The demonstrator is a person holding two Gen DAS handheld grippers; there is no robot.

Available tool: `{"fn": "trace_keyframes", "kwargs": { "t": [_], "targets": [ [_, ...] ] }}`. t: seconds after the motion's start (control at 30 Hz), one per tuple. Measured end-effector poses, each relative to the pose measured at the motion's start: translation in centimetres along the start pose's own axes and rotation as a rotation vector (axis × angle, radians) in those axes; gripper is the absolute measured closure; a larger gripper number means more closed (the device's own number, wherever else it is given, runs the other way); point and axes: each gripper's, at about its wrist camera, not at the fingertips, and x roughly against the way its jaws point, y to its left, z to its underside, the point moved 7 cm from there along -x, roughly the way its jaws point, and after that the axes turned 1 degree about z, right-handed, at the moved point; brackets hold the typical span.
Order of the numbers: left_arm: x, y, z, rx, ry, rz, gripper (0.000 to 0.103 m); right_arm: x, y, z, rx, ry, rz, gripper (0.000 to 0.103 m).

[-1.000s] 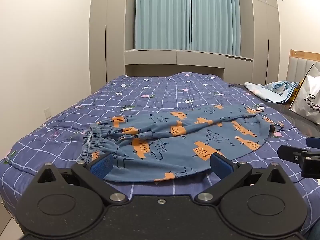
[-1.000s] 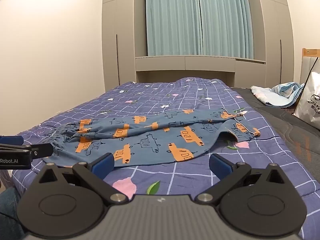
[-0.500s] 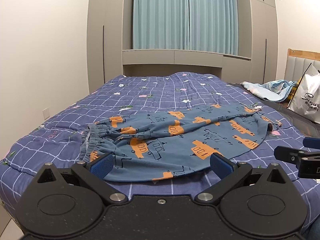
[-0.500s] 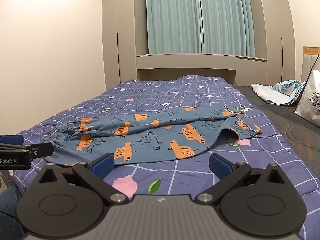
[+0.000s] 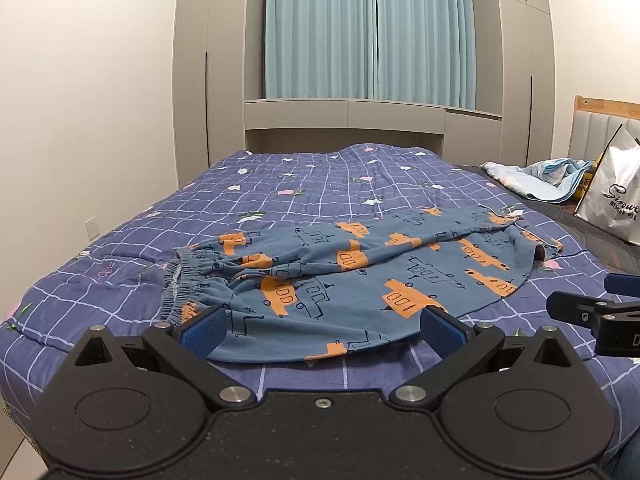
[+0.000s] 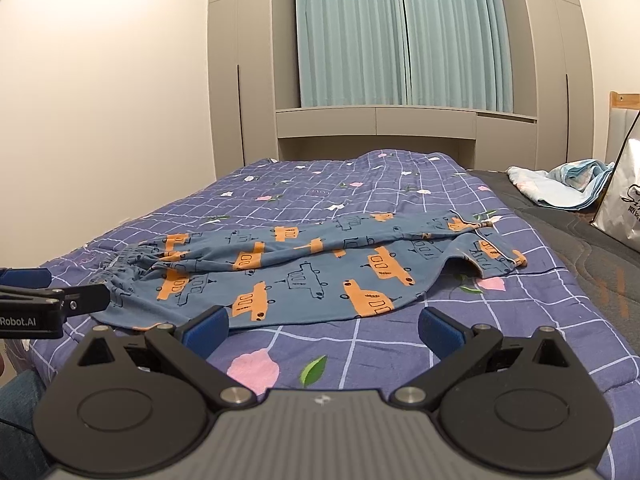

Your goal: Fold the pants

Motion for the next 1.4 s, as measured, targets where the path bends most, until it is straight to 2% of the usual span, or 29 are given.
{"fn": "trace_keyframes", "kwargs": {
  "t": [1.1, 1.4],
  "targets": [
    [-0.02, 0.03, 0.06, -0.001, 0.000, 0.001, 0.000, 0.03, 0.27, 0.20, 0.003, 0.004, 0.001, 0.000],
    [-0.21, 0.41, 0.26, 0.010, 0.023, 0.001, 0.000, -0.27, 0.38, 0.25, 0.009, 0.017, -0.002, 0.000]
  ]
}}
